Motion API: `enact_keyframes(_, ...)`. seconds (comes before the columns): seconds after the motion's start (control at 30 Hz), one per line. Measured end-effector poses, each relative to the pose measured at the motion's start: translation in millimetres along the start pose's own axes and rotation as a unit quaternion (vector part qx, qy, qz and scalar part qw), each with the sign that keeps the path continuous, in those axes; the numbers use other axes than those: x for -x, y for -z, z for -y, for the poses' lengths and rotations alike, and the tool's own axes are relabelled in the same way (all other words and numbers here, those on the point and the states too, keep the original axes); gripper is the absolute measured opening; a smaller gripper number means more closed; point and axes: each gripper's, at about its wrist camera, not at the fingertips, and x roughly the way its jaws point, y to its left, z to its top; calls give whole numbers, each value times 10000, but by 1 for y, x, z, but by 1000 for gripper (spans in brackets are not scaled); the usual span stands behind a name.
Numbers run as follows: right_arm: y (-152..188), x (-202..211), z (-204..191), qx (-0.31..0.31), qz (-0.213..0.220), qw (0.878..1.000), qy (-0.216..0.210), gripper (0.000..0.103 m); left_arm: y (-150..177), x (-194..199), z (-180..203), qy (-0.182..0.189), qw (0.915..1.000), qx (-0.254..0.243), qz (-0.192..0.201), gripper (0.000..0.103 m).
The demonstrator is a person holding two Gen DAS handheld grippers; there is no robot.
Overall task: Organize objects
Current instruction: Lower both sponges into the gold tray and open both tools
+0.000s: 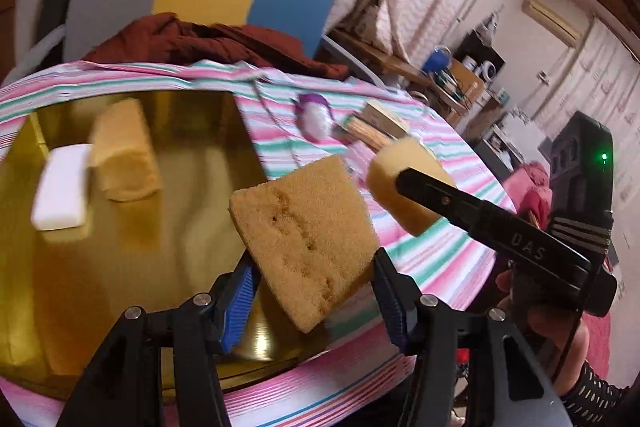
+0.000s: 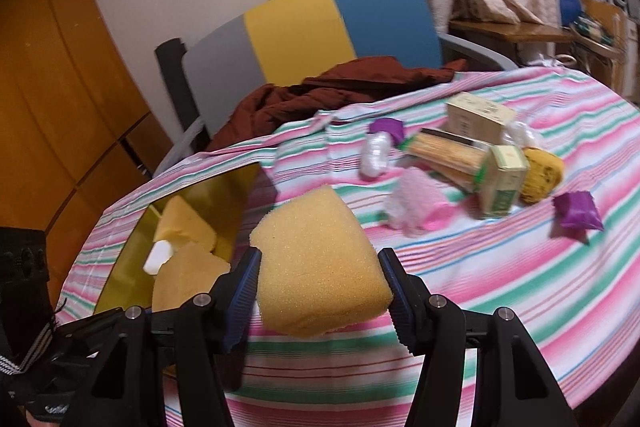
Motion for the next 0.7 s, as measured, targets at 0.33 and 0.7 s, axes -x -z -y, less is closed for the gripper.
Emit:
enact_keyframes(0.33,3,-19,-64,452,-324,9969,-557,60,5,34,-74,-657,9958,600,200,56)
enact_keyframes(0.7,26,-66,-120,702,-1033,9881,-893,60,19,33,-127,-1224,9878,928,-253,56)
